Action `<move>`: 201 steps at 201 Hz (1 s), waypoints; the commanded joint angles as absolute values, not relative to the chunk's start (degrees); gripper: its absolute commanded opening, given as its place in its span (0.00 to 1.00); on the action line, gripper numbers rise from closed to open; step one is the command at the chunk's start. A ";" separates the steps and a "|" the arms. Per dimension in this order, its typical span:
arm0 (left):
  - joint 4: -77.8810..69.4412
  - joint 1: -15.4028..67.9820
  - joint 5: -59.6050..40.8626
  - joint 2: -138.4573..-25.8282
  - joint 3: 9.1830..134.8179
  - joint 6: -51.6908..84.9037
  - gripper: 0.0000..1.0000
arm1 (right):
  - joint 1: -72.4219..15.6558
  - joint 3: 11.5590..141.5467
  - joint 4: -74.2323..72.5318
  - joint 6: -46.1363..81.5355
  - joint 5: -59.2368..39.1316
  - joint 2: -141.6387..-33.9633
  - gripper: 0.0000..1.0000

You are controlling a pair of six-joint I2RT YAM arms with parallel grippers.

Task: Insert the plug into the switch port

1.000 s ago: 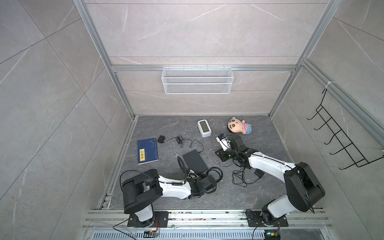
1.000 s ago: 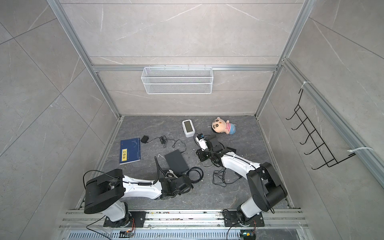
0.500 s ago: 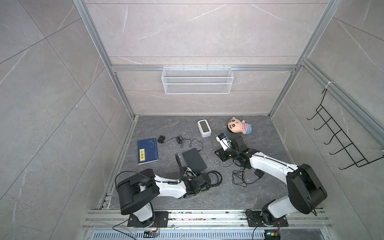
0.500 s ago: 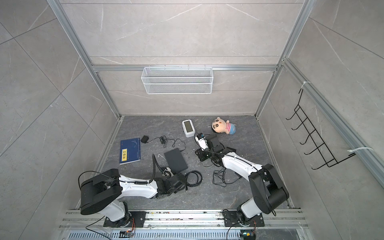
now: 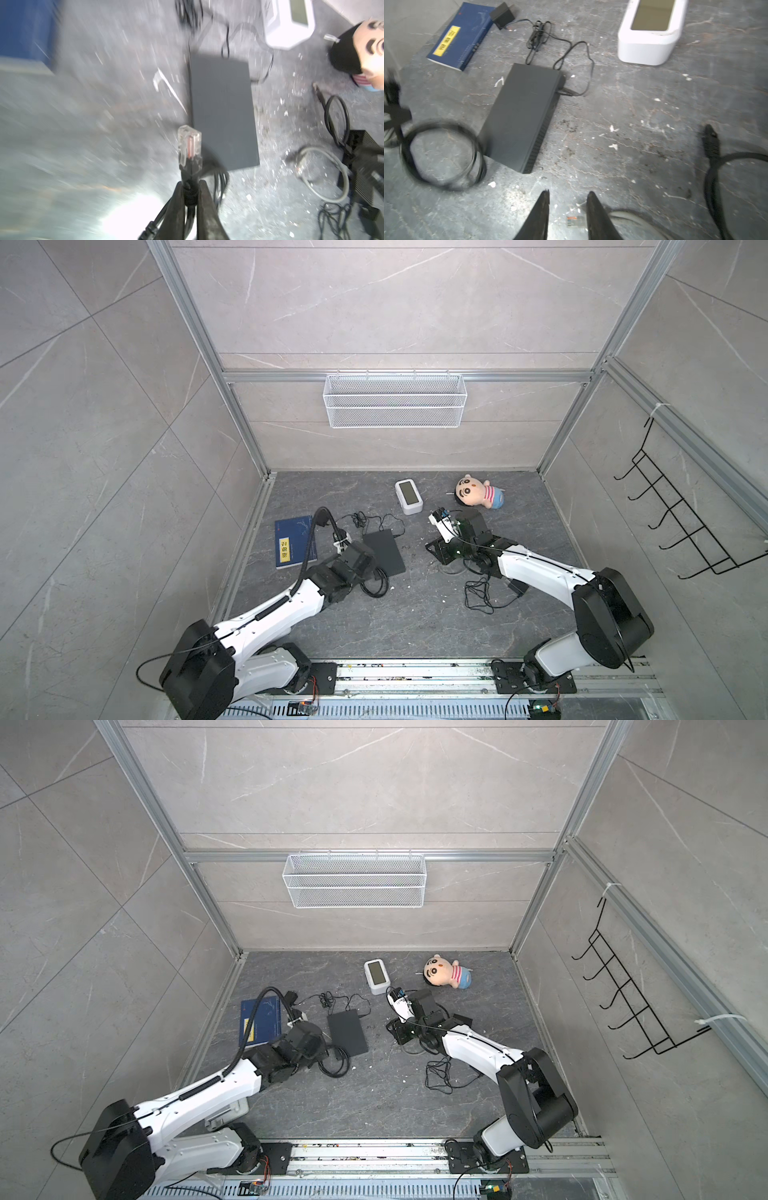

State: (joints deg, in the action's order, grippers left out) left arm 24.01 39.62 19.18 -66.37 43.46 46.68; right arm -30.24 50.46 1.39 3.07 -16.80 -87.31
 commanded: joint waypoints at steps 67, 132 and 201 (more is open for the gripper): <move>30.12 37.40 5.65 -77.96 49.86 3.87 0.06 | -36.03 52.34 -21.42 31.08 -27.90 -92.12 0.27; 26.29 37.35 -5.97 -77.17 49.74 -4.24 0.07 | -38.83 52.92 -32.03 44.49 -33.08 -100.12 0.26; 28.22 37.37 -6.18 -78.40 51.26 -4.93 0.09 | -41.39 53.15 -30.94 45.82 -34.76 -102.83 0.26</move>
